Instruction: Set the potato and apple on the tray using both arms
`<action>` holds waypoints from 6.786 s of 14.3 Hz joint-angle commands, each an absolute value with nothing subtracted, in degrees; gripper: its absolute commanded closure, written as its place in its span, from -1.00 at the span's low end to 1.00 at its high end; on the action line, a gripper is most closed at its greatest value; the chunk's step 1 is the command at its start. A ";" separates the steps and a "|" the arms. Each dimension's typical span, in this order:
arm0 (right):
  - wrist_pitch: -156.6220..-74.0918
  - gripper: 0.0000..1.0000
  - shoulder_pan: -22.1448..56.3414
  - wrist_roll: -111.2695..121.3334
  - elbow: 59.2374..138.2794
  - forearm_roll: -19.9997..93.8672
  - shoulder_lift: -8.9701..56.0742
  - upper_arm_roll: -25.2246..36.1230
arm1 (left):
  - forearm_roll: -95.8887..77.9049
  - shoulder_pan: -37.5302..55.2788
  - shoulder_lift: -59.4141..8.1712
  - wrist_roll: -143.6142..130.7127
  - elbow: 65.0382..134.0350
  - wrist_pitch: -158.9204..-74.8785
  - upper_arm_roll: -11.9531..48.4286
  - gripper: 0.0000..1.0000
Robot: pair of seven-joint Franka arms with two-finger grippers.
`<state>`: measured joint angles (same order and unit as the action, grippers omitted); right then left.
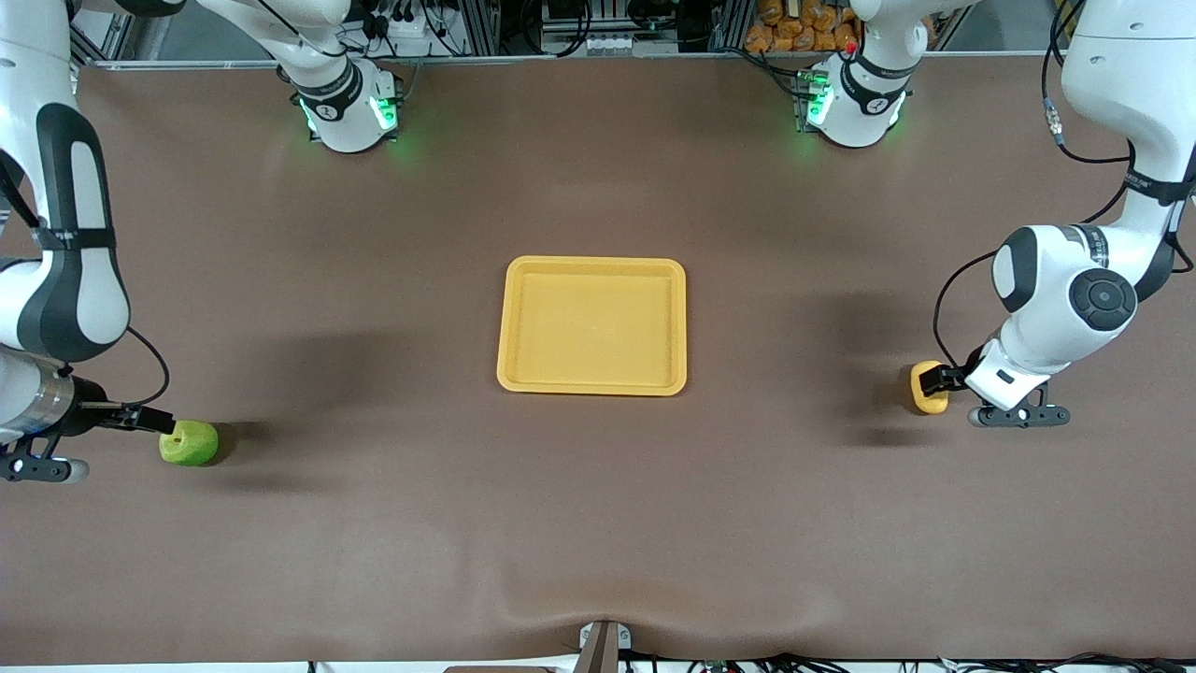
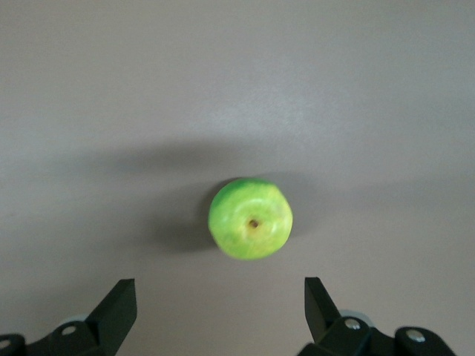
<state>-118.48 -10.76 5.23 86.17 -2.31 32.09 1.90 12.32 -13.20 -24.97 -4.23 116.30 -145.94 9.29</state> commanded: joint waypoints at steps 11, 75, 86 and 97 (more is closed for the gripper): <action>-127.35 -1.00 -13.18 8.61 85.25 -1.23 39.98 1.06 | 13.71 -13.62 -27.07 -5.01 117.51 -148.18 9.76 -0.80; -88.77 1.00 7.73 -6.58 95.88 6.06 13.71 0.35 | 19.51 10.72 -40.60 -45.26 96.86 -128.05 32.78 0.82; -99.83 1.00 20.21 -23.11 101.60 7.82 14.24 0.35 | 19.42 13.09 -42.36 -47.19 96.07 -128.32 30.41 0.22; -111.34 1.00 30.93 -38.66 103.71 8.88 18.27 0.35 | 19.16 12.31 -35.45 -49.22 95.27 -124.48 29.71 -1.00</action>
<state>-108.58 28.82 -35.56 103.48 7.93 16.74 -0.17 18.16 12.56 -40.53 -47.48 95.00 -128.46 30.00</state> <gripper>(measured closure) 0.097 0.000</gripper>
